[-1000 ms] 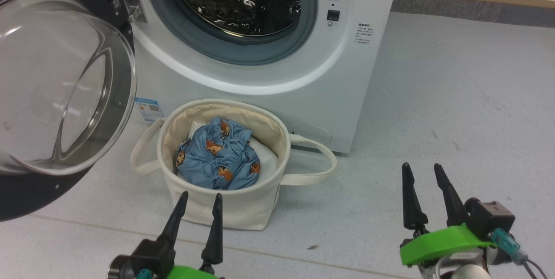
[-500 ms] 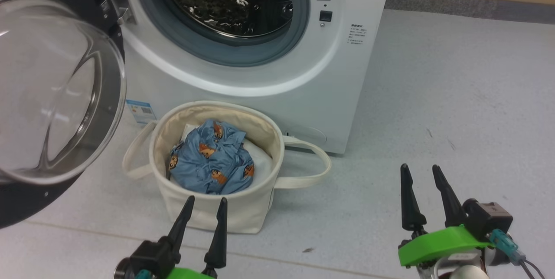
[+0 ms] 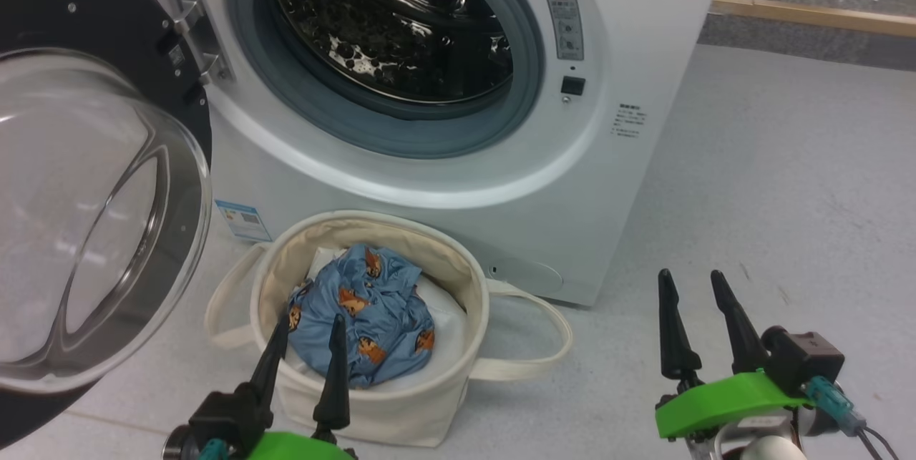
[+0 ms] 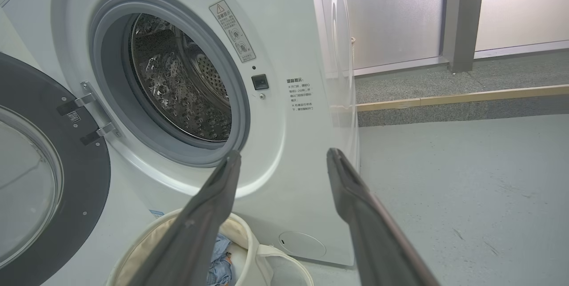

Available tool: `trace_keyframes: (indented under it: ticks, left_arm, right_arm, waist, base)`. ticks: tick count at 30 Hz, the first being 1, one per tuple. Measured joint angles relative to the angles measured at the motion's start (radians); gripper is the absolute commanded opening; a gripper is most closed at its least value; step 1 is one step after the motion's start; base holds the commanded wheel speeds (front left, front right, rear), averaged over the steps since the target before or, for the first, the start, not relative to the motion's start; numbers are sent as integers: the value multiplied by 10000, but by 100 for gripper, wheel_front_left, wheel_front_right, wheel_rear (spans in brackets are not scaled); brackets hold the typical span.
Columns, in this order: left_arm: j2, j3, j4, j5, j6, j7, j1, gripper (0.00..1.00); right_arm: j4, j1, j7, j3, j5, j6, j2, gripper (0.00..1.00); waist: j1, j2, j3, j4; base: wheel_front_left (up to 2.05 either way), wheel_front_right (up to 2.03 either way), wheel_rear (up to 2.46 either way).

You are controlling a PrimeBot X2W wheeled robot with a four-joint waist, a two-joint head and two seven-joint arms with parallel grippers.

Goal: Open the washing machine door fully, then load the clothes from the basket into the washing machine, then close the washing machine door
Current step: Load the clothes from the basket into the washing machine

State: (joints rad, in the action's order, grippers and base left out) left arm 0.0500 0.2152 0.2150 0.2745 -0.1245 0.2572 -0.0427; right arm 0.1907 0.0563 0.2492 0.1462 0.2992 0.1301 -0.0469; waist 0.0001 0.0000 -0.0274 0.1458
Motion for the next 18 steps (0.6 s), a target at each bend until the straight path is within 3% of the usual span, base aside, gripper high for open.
trace_keyframes:
  ticks: [6,18]
  left_arm:
    - [2,63,27,-270,-2,0,-1,100]
    - [2,282,512,-403,-77,0,-69,100]
  right_arm:
    - [0,13,0,35,-2,0,-2,100]
    - [-19,13,0,345,-387,0,-2,100]
  waist:
    - [-3,0,-99,-10]
    - [-3,0,-380,-76]
  base:
    - [69,-78,10]
    - [1,-1,0]
